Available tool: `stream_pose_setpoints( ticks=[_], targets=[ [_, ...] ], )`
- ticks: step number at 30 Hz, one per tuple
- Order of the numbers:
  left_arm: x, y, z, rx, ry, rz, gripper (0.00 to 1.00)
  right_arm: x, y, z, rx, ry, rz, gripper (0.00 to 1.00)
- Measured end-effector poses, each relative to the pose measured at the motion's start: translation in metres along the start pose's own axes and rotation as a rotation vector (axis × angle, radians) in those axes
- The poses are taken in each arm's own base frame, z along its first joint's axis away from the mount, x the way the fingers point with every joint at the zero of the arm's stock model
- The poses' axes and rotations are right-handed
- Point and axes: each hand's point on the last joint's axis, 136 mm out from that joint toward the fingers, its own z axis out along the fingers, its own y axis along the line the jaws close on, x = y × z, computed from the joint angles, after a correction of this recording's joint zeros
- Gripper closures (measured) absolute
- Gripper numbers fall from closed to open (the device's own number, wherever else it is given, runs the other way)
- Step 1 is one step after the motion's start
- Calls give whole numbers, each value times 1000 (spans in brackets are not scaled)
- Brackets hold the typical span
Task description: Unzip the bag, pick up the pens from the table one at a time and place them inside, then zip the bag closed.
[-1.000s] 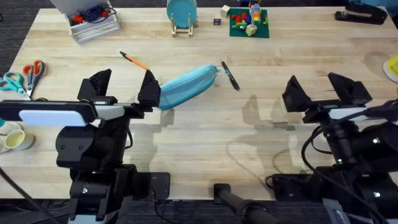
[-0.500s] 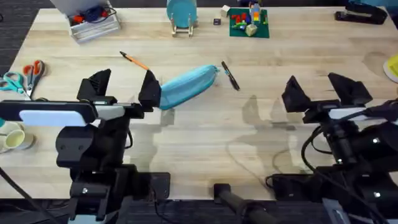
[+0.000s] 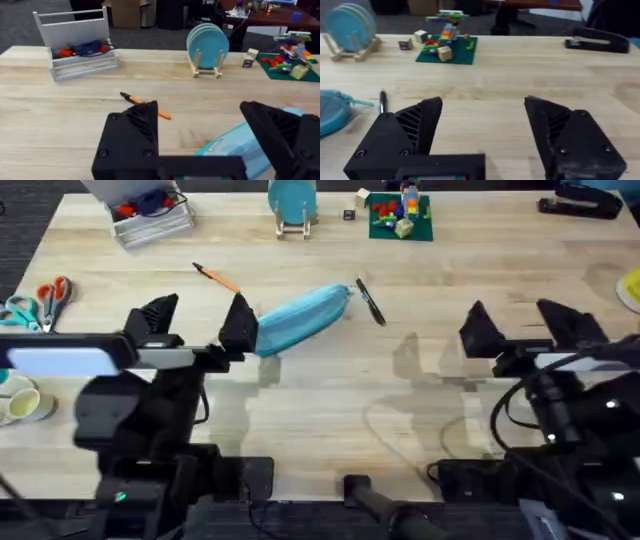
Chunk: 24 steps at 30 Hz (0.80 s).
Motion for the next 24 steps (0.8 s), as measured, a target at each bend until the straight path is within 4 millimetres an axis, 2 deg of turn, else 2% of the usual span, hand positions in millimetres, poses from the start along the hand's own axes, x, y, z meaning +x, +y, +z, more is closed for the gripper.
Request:
stream_pose_setpoints(
  ticks=[2,7,9,18,24],
  targets=[
    [-8,-2,-3,8,28,-6,7,-11,-5,-3,25,4,-4,6],
    [-22,-6,-8,18,148,-5,7,-61,-9,-6,47,-28,-30,5],
    [-29,-10,-8,39,199,11,8,-74,-7,-4,34,-1,-41,6],
    [-73,-33,-5,176,353,128,9,-100,13,29,-89,278,-75,5],
    [-72,-44,-10,259,535,139,7,-121,34,53,-226,409,-90,6]
  ],
)
